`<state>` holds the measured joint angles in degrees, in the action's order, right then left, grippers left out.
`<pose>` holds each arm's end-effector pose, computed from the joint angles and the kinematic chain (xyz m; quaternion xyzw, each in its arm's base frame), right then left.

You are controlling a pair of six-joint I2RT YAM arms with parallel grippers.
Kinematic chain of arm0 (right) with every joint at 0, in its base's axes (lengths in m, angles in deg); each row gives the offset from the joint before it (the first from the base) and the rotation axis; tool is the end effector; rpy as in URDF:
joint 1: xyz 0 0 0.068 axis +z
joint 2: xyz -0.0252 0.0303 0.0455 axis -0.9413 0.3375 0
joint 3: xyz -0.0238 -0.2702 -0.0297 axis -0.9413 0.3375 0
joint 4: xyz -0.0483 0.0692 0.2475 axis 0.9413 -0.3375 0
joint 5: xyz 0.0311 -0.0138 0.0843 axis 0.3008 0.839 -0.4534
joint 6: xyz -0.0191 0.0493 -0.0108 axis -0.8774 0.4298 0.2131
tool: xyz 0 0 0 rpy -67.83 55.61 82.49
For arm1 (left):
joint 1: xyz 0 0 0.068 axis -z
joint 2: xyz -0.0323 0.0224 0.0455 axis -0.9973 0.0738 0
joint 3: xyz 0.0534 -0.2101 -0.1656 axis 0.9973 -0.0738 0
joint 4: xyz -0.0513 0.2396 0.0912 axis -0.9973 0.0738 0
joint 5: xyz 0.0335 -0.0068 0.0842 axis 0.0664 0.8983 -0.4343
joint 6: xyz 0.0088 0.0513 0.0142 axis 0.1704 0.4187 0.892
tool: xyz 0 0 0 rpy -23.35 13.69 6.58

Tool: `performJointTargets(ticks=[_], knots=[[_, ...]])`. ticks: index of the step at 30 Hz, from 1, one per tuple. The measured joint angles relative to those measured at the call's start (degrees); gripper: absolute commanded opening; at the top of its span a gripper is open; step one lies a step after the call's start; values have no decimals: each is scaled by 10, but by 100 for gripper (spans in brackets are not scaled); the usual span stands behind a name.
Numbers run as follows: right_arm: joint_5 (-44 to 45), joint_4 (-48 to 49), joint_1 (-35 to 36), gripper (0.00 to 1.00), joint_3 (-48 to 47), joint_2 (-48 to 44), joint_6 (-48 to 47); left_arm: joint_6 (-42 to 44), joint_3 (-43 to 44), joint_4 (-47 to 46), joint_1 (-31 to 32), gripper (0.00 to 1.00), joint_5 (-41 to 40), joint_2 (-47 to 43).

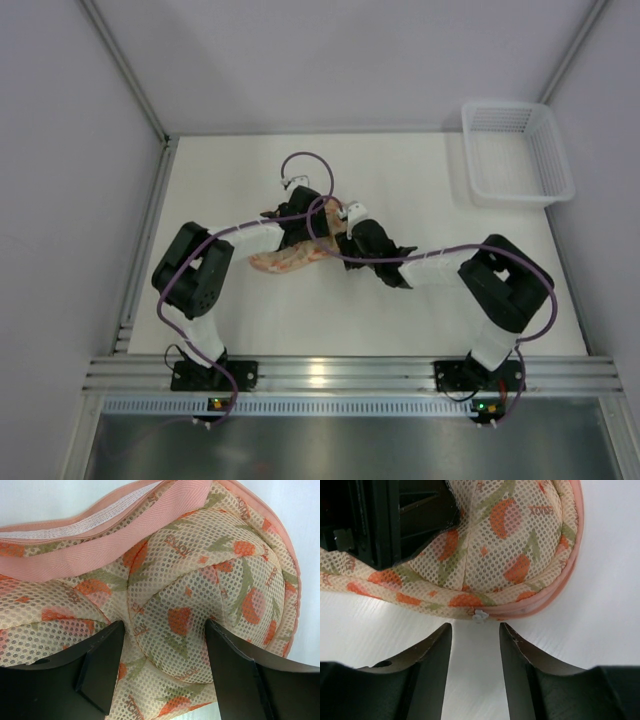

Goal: Place the bra in the laundry bag and zip it closed

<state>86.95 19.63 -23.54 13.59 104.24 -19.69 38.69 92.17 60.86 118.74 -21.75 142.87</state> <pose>0.2385 0.2437 0.1535 -0.2352 0.8530 0.1456 0.4427 0.3209 -0.1981 0.1656 -0.0666 0.9233 -0.1122 0.3612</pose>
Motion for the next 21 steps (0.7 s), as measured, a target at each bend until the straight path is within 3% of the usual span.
performJointTargets(ticks=[8,12,16,21], knots=[[21,7,0,32,-20,37,0,0,-3,-5,0,71,2,0],[25,17,0,20,-28,53,0,0,-5,-9,0,71,4,0],[26,35,0,0,-26,58,0,0,-8,-14,-2,71,2,-1],[-9,104,-17,0,16,54,16,4,-11,-15,-2,71,-2,-3]])
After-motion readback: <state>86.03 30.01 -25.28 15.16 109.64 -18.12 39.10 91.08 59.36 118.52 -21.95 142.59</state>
